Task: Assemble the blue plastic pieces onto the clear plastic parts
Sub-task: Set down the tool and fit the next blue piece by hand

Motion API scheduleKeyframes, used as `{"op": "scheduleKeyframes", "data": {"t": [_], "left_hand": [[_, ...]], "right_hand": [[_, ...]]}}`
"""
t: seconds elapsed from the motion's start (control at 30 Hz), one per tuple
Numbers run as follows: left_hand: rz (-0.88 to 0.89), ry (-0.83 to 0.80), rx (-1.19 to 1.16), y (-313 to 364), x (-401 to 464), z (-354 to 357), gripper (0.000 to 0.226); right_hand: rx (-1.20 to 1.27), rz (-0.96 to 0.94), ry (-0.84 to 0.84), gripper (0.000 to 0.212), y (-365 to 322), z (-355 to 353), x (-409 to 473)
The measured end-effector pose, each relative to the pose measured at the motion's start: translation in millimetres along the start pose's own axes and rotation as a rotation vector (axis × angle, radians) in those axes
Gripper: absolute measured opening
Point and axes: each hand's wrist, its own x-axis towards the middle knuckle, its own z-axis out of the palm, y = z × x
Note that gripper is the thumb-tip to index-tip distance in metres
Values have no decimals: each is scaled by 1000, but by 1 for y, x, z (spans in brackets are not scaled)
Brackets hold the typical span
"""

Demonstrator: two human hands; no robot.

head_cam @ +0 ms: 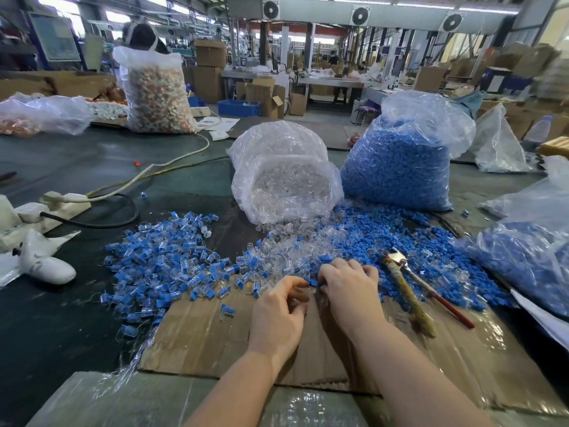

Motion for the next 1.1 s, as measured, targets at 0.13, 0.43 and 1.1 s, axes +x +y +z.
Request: {"op": "scheduleKeyframes", "data": {"t": [0.13, 0.43, 1.1], "left_hand": [[13, -11, 42, -1, 0, 0, 28], [13, -18, 48, 1, 0, -1, 20], [18, 8, 88, -3, 2, 1, 20]], "right_hand": [[2, -34, 11, 16, -2, -1, 1], [16, -21, 55, 20, 3, 2, -10], [-41, -64, -75, 20, 4, -6, -5]]}}
